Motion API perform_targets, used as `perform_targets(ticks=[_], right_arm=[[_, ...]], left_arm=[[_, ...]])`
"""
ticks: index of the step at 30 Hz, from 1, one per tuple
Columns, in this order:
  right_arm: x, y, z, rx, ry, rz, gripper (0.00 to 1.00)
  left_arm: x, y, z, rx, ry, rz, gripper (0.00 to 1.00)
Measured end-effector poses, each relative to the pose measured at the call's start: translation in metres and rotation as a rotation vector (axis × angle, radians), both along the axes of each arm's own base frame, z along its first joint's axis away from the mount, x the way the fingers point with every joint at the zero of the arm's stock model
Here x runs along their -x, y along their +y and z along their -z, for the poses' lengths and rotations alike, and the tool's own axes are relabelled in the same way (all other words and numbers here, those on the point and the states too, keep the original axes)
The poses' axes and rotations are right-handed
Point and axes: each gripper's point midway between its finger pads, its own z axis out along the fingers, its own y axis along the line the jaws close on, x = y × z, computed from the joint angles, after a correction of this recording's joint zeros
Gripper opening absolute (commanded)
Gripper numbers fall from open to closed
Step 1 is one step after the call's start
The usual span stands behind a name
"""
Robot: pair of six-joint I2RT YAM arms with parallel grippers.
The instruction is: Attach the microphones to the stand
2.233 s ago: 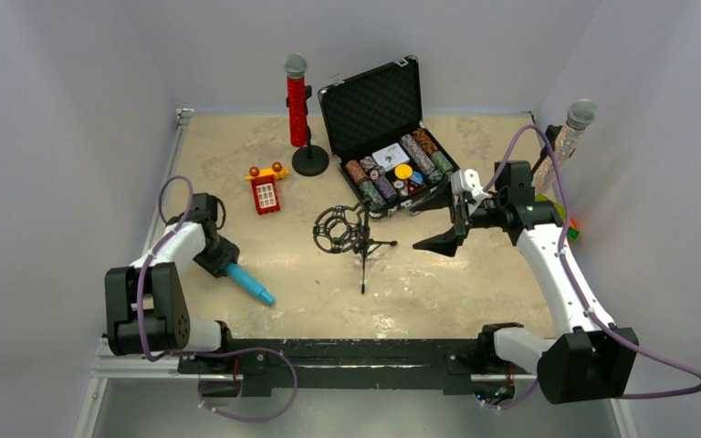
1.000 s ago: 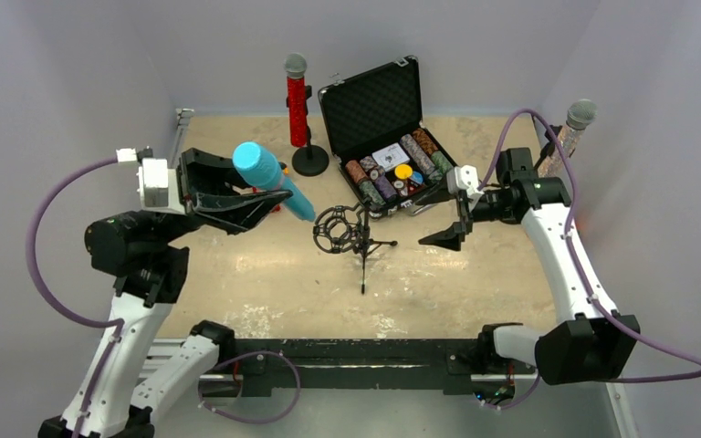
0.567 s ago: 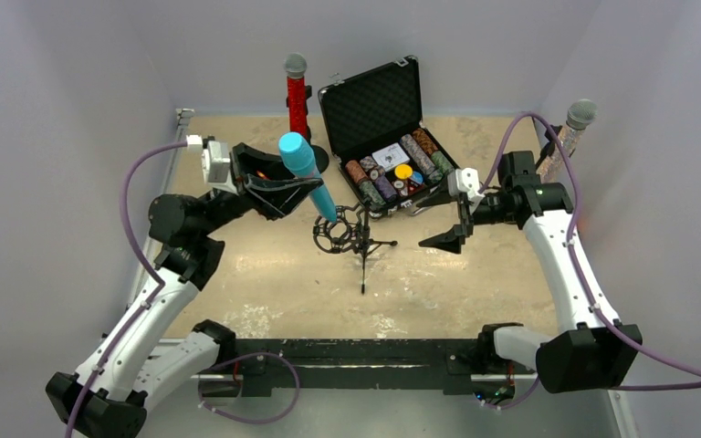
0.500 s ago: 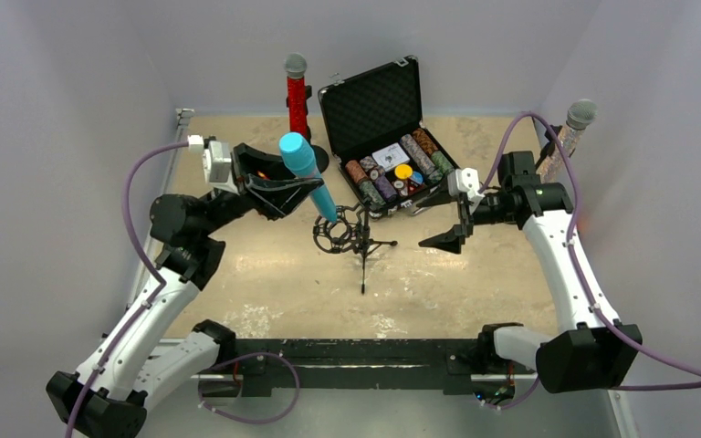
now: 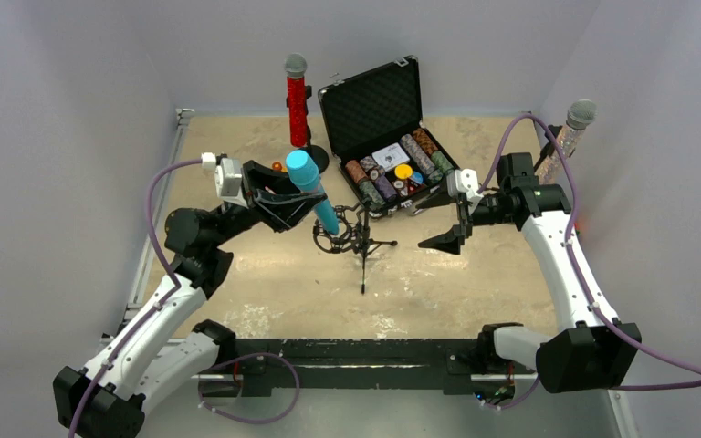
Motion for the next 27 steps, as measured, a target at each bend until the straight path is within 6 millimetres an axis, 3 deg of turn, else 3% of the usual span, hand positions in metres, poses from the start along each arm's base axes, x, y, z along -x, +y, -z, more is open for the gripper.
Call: perform_targets(ticks=[13,19,24,27], right_arm=[[0.001,0.000,0.002,0.000,0.008,0.000,0.85],[0.000,0.000,0.002,0.000,0.007,0.001,0.85],[0.000,0.000,0.002,0.000,0.007,0.001,0.85],[0.000,0.000,0.002,0.001,0.007,0.001,0.85]], left_arm=[[-0.006,-0.023,0.055,-0.083,0.024,0.087,0.02],[-0.005,-0.023,0.063,-0.093,0.011,0.088,0.36],[-0.004,-0.022,0.066,-0.101,0.022,0.084,0.58],[-0.002,-0.020,0.065,-0.105,0.021,0.073,0.66]])
